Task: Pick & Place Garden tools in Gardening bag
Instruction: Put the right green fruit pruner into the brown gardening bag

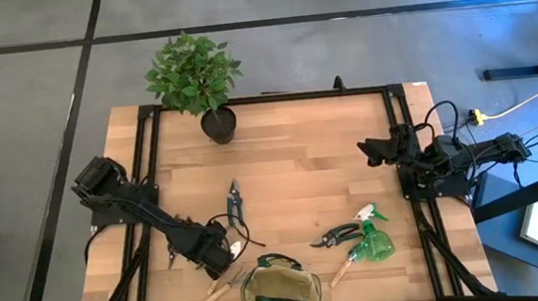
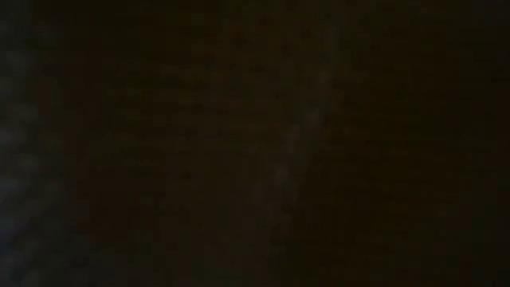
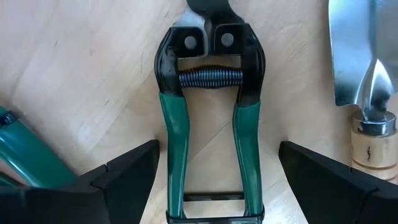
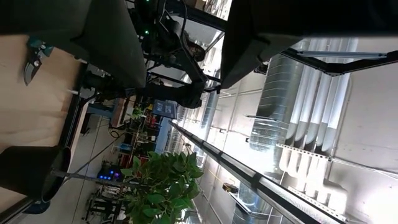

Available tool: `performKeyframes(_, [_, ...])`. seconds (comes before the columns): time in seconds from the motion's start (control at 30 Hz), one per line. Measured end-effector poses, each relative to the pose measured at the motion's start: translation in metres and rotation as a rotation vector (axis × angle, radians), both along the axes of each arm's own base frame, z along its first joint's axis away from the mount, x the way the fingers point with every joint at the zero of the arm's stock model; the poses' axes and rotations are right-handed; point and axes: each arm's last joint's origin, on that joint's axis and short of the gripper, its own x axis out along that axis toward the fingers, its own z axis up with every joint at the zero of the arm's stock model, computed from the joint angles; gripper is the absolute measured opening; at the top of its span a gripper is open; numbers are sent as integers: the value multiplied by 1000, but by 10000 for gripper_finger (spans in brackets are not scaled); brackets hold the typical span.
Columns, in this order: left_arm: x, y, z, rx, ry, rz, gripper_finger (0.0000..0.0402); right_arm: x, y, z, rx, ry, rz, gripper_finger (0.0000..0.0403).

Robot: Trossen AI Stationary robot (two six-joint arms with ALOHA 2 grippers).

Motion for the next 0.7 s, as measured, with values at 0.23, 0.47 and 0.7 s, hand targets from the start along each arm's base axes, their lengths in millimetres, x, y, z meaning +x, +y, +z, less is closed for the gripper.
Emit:
performKeyframes(0.23, [0, 0, 0, 6, -7, 4, 334, 0, 0, 0, 0, 0, 0, 209])
performKeyframes(0.47, [0, 0, 0, -10, 6, 1, 333, 0, 0, 0, 0, 0, 0, 209])
performKeyframes(0.7, [-1, 0, -3, -24, 6, 7, 268, 0, 0, 0, 0, 0, 0, 209])
